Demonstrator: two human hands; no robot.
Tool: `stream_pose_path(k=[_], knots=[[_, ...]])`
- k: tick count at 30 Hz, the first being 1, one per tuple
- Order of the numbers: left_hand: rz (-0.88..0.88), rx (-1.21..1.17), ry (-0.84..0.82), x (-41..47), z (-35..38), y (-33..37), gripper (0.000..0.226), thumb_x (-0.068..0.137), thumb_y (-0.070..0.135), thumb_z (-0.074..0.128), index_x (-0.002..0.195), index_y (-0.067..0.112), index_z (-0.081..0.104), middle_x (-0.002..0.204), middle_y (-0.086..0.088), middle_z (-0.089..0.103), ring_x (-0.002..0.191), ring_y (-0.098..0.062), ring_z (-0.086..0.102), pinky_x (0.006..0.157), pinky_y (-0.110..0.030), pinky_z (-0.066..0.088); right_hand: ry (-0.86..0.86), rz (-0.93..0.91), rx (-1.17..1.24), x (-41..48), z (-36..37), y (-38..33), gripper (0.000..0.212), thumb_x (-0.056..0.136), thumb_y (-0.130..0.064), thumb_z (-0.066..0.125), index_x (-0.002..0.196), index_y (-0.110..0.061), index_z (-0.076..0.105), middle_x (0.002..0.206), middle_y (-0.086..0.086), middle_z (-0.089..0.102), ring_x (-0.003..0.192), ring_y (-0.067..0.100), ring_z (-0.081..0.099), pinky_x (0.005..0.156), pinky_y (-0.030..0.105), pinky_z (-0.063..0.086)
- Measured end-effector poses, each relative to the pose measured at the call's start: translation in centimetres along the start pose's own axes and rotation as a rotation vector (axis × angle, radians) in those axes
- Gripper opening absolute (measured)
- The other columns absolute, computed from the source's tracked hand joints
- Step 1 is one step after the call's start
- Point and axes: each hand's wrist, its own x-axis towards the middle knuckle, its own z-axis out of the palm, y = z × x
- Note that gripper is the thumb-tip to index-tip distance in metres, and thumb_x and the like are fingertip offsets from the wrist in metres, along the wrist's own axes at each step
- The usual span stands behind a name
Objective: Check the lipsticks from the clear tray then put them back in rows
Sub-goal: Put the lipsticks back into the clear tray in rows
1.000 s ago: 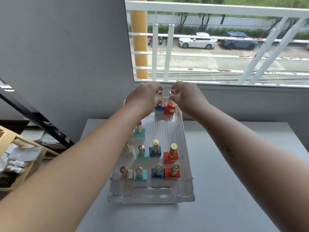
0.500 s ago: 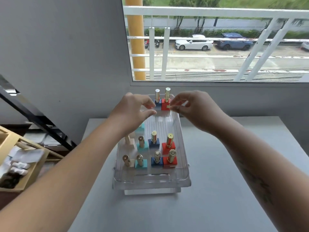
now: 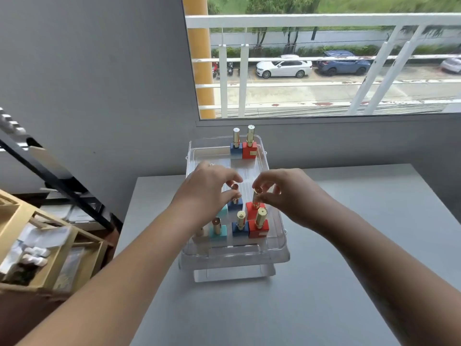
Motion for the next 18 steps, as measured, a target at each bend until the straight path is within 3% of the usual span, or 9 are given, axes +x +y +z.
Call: stream_pose_path(k=[3, 6, 8, 12, 18], knots=[[0.039, 0.030, 0.011, 0.3, 0.2, -0.5, 0.019, 0.086, 0.028, 0.073, 0.104, 0.022, 0.072, 0.096, 0.008, 0.072, 0.102, -0.016, 0.051, 0.083, -0.034, 0.047, 0.030, -0.001, 0.003, 0.4, 0.4, 0.2, 0.016, 0.087, -0.023, 0.069, 0.103, -0.019, 0.070, 0.097, -0.006, 0.070, 0.074, 0.004, 0.056, 0.060, 0.012, 0.038], [0.044, -0.027, 0.060, 1.6, -0.2, -0.9, 0.015, 0.085, 0.024, 0.074, 0.099, 0.020, 0.073, 0.093, 0.008, 0.071, 0.092, -0.010, 0.051, 0.074, -0.023, 0.040, 0.061, -0.004, 0.013, 1.9, -0.4, 0.3, 0.016, 0.087, -0.022, 0.070, 0.102, -0.016, 0.070, 0.098, -0.001, 0.071, 0.084, 0.014, 0.062, 0.074, 0.026, 0.051], [0.019, -0.066, 0.088, 3.1, -0.5, -1.0, 0.014, 0.085, 0.022, 0.073, 0.099, 0.020, 0.073, 0.093, 0.009, 0.069, 0.088, -0.008, 0.049, 0.068, -0.018, 0.035, 0.086, -0.018, 0.009, 3.3, -1.0, 0.5, 0.015, 0.086, -0.021, 0.071, 0.100, -0.014, 0.070, 0.095, -0.001, 0.070, 0.084, 0.016, 0.063, 0.077, 0.028, 0.051], [-0.044, -0.068, 0.092, 6.5, -0.8, -1.1, 0.014, 0.087, 0.021, 0.072, 0.101, 0.019, 0.072, 0.099, 0.002, 0.071, 0.090, -0.013, 0.051, 0.075, -0.025, 0.037, 0.141, -0.003, 0.005, 6.9, -2.0, 1.0, 0.014, 0.086, -0.019, 0.071, 0.098, -0.013, 0.070, 0.092, 0.001, 0.067, 0.082, 0.017, 0.060, 0.073, 0.027, 0.046], [-0.102, -0.038, 0.106, 10.0, -0.3, -1.6, 0.011, 0.088, 0.020, 0.071, 0.099, 0.022, 0.072, 0.103, -0.001, 0.071, 0.093, -0.017, 0.055, 0.076, -0.027, 0.038, 0.138, 0.032, -0.040, 11.1, -2.0, 1.9, 0.014, 0.089, -0.016, 0.066, 0.102, -0.014, 0.069, 0.103, 0.007, 0.068, 0.093, 0.024, 0.063, 0.083, 0.037, 0.052]])
